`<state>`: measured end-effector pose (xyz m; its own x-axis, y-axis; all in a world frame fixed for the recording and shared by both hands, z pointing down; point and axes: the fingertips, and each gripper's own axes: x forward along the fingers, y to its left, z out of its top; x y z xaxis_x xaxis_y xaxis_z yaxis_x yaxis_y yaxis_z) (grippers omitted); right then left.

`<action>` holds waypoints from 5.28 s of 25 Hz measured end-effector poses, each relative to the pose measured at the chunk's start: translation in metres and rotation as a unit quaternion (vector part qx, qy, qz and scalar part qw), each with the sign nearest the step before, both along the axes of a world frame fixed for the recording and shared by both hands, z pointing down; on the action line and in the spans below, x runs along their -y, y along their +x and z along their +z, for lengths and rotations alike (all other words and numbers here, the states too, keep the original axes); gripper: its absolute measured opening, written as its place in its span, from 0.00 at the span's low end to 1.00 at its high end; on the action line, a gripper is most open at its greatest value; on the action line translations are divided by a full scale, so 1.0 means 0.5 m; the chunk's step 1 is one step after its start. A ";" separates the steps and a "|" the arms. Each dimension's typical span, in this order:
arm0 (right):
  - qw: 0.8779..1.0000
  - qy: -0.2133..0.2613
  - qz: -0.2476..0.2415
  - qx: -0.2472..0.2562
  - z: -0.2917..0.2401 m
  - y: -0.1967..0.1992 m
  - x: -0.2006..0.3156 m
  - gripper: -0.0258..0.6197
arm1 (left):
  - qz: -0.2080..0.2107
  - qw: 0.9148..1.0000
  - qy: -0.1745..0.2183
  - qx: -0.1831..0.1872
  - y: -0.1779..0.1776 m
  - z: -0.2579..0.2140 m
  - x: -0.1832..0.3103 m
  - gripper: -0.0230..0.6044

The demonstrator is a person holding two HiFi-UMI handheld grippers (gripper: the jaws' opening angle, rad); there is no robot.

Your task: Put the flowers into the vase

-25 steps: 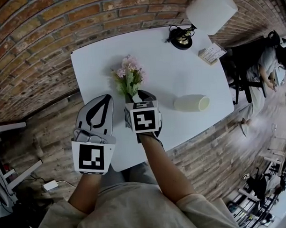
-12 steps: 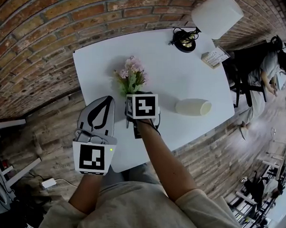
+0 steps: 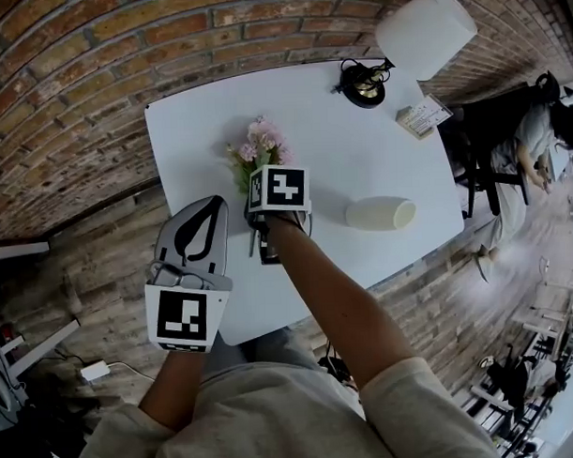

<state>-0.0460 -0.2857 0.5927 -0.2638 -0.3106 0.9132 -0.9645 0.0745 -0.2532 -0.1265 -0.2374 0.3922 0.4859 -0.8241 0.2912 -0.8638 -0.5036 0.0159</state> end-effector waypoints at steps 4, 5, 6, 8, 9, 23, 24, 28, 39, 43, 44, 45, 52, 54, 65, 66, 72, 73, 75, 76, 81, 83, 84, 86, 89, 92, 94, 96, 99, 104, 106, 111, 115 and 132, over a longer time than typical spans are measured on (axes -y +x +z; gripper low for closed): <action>1.000 -0.006 -0.005 0.006 0.000 -0.003 0.002 0.12 | -0.003 1.000 0.001 -0.001 -0.005 -0.003 -0.009 0.04; 1.000 -0.007 -0.003 0.011 -0.001 -0.003 0.001 0.12 | -0.003 1.000 0.001 -0.001 -0.007 -0.005 -0.011 0.04; 1.000 -0.008 0.000 0.015 -0.001 -0.003 0.000 0.11 | -0.003 1.000 0.001 -0.001 -0.009 -0.006 -0.014 0.04; 1.000 -0.009 -0.001 0.020 -0.003 -0.004 -0.004 0.10 | -0.005 1.000 0.000 -0.005 -0.013 -0.008 -0.019 0.04; 1.000 -0.009 -0.004 0.020 -0.004 -0.005 -0.006 0.10 | -0.006 1.000 -0.001 -0.007 -0.015 -0.008 -0.021 0.04; 0.999 -0.001 -0.017 0.035 -0.020 -0.012 -0.021 0.09 | -0.001 1.000 0.002 -0.010 -0.011 -0.019 -0.044 0.04; 0.999 0.001 -0.017 0.037 -0.022 -0.012 -0.021 0.09 | -0.001 1.000 0.002 -0.010 -0.011 -0.020 -0.045 0.04; 0.999 0.010 -0.017 0.039 -0.028 -0.013 -0.021 0.09 | 0.000 1.000 0.004 -0.008 -0.011 -0.022 -0.049 0.04; 0.998 0.046 -0.016 0.041 -0.042 -0.010 -0.018 0.09 | 0.000 1.000 0.006 -0.005 -0.009 -0.023 -0.056 0.04; 0.997 0.063 -0.024 0.042 -0.052 -0.015 -0.013 0.09 | 0.001 1.000 0.005 -0.004 -0.005 -0.023 -0.058 0.04; 0.996 0.068 -0.023 0.043 -0.055 -0.015 -0.011 0.09 | 0.000 1.000 0.006 -0.003 -0.004 -0.023 -0.058 0.04; 0.996 0.073 -0.022 0.045 -0.058 -0.015 -0.010 0.09 | 0.000 1.000 0.006 -0.004 -0.003 -0.024 -0.059 0.04; 0.989 0.136 -0.013 0.054 -0.100 0.001 0.004 0.09 | -0.001 1.000 0.012 0.000 0.001 -0.031 -0.063 0.04; 0.985 0.162 -0.016 0.050 -0.120 0.009 0.007 0.08 | 0.000 1.000 0.012 0.000 0.006 -0.035 -0.065 0.04; 0.950 0.306 -0.009 0.064 -0.259 0.032 -0.020 0.08 | 0.020 1.000 0.024 0.001 0.047 -0.055 -0.092 0.04; 0.945 0.321 -0.009 0.064 -0.274 0.031 -0.025 0.08 | 0.022 0.999 0.026 0.002 0.050 -0.058 -0.094 0.04; 0.913 0.405 -0.023 0.050 -0.367 0.029 -0.054 0.08 | 0.030 0.999 0.038 0.002 0.063 -0.077 -0.106 0.04; 0.907 0.417 -0.021 0.049 -0.381 0.030 -0.058 0.08 | 0.032 0.999 0.041 0.003 0.064 -0.079 -0.108 0.04; 0.895 0.442 -0.017 0.046 -0.409 0.035 -0.068 0.08 | 0.035 0.998 0.044 0.004 0.065 -0.083 -0.113 0.04; 0.889 0.455 -0.015 0.044 -0.423 0.038 -0.073 0.08 | 0.036 0.998 0.045 0.004 0.066 -0.084 -0.115 0.04; 0.866 0.499 -0.007 0.037 -0.475 0.051 -0.095 0.08 | 0.045 0.998 0.049 0.004 0.080 -0.091 -0.124 0.04; 0.858 0.513 -0.004 0.036 -0.495 0.059 -0.101 0.08 | 0.050 0.997 0.052 0.004 0.088 -0.096 -0.127 0.04; 0.854 0.520 -0.003 0.034 -0.505 0.062 -0.104 0.08 | 0.052 0.997 0.054 0.003 0.092 -0.099 -0.128 0.04; 0.845 0.533 -0.002 0.032 -0.525 0.070 -0.110 0.08 | 0.057 0.997 0.055 0.003 0.100 -0.103 -0.130 0.04; 0.836 0.548 0.003 0.029 -0.548 0.085 -0.116 0.08 | 0.067 0.996 0.057 0.001 0.115 -0.110 -0.131 0.04; 0.831 0.555 0.010 0.027 -0.561 0.102 -0.123 0.08 | 0.076 0.995 0.063 0.002 0.132 -0.116 -0.133 0.04; 0.828 0.559 0.016 0.027 -0.567 0.114 -0.128 0.08 | 0.082 0.994 0.065 0.001 0.143 -0.119 -0.135 0.04; 0.825 0.564 0.021 0.026 -0.575 0.125 -0.132 0.08 | 0.087 0.994 0.066 0.001 0.152 -0.121 -0.135 0.04; 0.819 0.573 0.027 0.025 -0.591 0.140 -0.138 0.08 | 0.096 0.993 0.068 0.000 0.167 -0.126 -0.134 0.04; 0.805 0.591 0.037 0.022 -0.624 0.180 -0.149 0.08 | 0.114 0.991 0.070 0.000 0.209 -0.131 -0.138 0.04; 0.801 0.597 0.042 0.020 -0.636 0.198 -0.155 0.08 | 0.124 0.990 0.071 -0.001 0.229 -0.134 -0.141 0.04; 0.791 0.610 0.051 0.014 -0.663 0.229 -0.169 0.08 | 0.144 0.987 0.074 -0.004 0.263 -0.136 -0.148 0.04; 0.782 0.620 0.058 0.010 -0.689 0.254 -0.176 0.08 | 0.156 0.985 0.077 -0.006 0.286 -0.141 -0.151 0.04; 0.765 0.638 0.089 -0.018 -0.723 0.312 -0.199 0.08 | 0.203 0.976 0.074 -0.024 0.336 -0.130 -0.158 0.04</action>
